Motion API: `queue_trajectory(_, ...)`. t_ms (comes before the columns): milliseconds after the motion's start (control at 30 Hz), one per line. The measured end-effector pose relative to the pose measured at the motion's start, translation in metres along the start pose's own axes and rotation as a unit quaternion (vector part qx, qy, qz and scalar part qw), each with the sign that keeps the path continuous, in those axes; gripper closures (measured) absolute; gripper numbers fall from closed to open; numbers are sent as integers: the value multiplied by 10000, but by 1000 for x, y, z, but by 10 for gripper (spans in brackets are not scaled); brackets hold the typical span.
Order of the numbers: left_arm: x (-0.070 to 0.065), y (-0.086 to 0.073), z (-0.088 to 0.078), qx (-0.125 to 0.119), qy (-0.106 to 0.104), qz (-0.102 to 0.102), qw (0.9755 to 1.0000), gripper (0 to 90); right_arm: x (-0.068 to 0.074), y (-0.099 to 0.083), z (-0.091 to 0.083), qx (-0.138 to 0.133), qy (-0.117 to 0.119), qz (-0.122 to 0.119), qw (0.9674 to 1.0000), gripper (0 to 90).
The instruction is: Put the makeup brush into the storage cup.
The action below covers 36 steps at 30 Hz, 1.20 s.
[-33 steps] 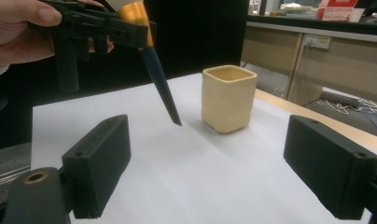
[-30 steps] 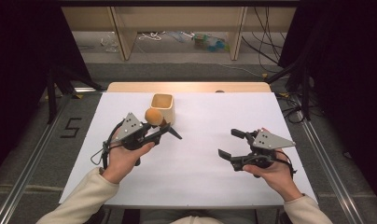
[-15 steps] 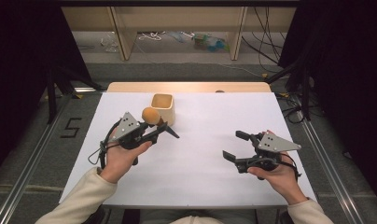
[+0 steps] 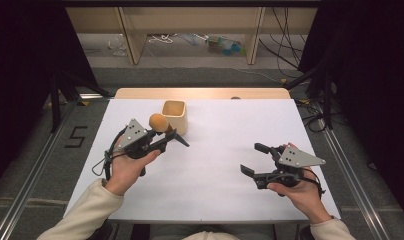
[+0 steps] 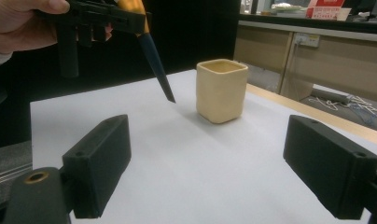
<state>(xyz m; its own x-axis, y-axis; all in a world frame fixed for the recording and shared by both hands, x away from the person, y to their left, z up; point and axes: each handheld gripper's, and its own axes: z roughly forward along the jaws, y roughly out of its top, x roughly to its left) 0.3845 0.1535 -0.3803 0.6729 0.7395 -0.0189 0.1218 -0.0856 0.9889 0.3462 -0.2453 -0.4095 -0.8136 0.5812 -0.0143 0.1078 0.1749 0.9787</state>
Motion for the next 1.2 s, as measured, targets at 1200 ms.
queue_trajectory(1200,13,5,-5,65,336,68,9994,653,0,-5,-4,-52,-66,81,9999,160)
